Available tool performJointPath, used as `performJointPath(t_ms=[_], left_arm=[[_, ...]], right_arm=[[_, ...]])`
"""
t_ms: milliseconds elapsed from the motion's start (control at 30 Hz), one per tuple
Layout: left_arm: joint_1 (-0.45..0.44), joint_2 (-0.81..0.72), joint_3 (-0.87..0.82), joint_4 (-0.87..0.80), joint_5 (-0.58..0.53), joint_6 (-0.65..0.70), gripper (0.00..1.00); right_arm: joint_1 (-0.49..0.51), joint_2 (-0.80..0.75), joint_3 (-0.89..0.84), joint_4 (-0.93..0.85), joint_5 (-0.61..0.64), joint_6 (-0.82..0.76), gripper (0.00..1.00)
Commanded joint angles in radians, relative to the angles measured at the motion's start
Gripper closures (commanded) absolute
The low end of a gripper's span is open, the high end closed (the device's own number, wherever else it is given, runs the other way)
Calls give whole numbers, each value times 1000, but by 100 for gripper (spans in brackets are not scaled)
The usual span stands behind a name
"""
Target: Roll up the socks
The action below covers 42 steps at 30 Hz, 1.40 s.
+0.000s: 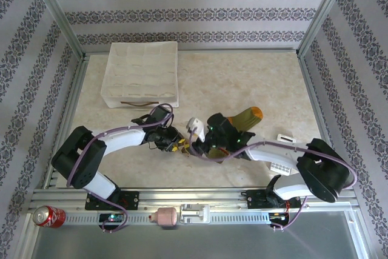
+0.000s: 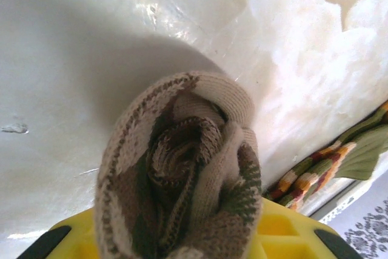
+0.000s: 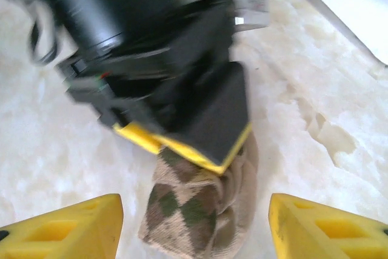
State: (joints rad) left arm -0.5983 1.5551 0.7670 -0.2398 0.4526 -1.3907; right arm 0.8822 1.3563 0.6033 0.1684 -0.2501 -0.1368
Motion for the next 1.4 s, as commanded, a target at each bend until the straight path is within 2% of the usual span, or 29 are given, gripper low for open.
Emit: performJointPath(t_ms=[0,100,233,433,533,567,633,700,800,900,1100,1367], left_arm=[[-5,48,24,-218,-4,60,76],[-3,70,37,-225,7,65,76],[-3,92,48,-230,17,74,76],[3,108,59,-238,17,88,75],[5,103,56,-228,21,87,73],[5,98,55,-221,19,87,72],[6,81,48,-202,18,84,65],[8,57,39,-164,21,73,55],[10,13,12,-95,15,49,40],[17,-16,-24,-14,12,35,32],[23,10,-28,25,26,54,31],[25,7,-29,61,21,65,31]], right_arm=[[93,1,-46,-43,263,-151,35],[187,35,-38,-30,406,-194,34],[253,121,16,6,539,-244,34],[283,279,105,13,600,-271,35],[277,349,127,-8,637,-244,42],[272,364,132,-22,636,-225,50],[257,375,131,-41,607,-179,67],[243,377,119,-55,538,-134,78],[226,368,103,-76,420,-83,90],[181,354,79,-71,291,-8,95],[97,364,64,-57,77,85,98],[4,384,68,-30,-73,177,100]])
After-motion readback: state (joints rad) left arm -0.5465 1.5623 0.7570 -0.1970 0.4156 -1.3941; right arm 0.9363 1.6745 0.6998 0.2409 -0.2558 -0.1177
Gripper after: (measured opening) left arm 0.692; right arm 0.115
